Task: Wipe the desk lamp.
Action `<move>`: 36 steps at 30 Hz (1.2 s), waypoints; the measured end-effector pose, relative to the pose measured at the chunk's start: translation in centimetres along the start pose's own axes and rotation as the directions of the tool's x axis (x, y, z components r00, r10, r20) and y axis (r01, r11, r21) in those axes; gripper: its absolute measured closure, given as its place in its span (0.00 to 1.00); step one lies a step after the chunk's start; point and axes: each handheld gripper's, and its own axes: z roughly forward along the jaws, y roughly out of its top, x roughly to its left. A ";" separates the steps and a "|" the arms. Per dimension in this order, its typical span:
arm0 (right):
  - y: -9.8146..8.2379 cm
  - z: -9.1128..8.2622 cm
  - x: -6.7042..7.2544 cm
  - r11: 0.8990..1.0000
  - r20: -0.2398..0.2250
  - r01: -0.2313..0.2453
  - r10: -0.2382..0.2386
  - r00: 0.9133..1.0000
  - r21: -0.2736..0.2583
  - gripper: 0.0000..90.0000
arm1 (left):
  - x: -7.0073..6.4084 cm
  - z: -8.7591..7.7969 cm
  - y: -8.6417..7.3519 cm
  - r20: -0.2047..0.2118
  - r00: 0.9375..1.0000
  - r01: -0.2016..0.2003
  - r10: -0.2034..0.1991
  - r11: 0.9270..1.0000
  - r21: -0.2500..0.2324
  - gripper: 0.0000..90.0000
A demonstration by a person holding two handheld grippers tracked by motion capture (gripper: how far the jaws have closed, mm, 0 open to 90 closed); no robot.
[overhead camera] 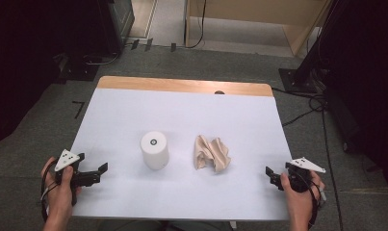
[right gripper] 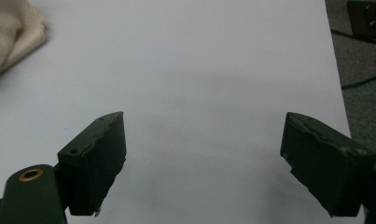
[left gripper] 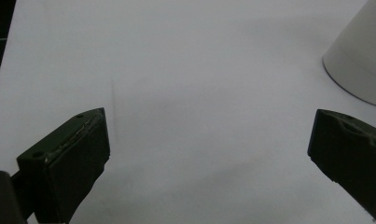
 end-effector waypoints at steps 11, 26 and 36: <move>-0.9 0.7 0.4 0.999 0.046 0.030 -0.032 0.998 0.030 0.14 | -0.1 1.6 0.4 -0.033 0.999 0.007 -0.002 0.989 0.149 0.00; -1.0 0.9 0.8 0.997 0.073 0.062 -0.065 0.995 0.038 0.13 | -1.1 2.1 0.5 -0.096 0.992 -0.066 0.087 0.977 0.204 0.00; -0.9 1.0 0.7 0.998 0.070 0.054 -0.057 0.996 0.042 0.12 | -1.1 2.1 0.5 -0.096 0.991 -0.068 0.090 0.976 0.208 0.00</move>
